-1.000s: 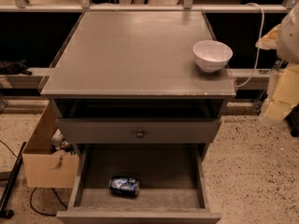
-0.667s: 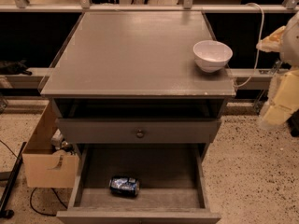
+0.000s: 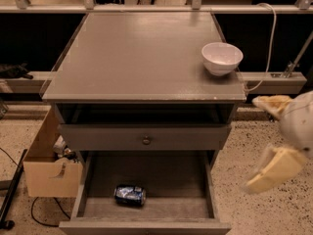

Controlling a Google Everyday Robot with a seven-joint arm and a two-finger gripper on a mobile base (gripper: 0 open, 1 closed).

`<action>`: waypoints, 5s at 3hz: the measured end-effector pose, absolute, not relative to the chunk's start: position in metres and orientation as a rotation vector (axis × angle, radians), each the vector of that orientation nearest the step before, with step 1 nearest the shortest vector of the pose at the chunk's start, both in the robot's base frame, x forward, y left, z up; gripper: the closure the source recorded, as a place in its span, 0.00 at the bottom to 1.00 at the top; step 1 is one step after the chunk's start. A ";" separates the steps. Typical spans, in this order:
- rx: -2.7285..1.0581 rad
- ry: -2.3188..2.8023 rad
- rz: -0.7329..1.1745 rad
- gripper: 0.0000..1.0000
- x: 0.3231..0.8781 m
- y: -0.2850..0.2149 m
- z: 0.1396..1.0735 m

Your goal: Pick pepsi can from middle drawer and place on counter

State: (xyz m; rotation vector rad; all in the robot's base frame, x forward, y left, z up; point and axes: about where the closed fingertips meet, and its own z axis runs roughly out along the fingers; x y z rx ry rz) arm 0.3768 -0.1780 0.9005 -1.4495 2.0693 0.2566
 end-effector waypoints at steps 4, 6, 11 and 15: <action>-1.300 2.000 0.713 0.00 0.325 -0.054 0.792; -1.251 2.007 0.774 0.00 0.314 -0.020 0.681; -1.376 1.969 0.602 0.00 0.430 0.042 0.557; -1.270 1.995 0.622 0.00 0.495 0.080 0.450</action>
Offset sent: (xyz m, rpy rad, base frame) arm -0.0726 0.1845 -0.1447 0.4594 0.2822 0.0781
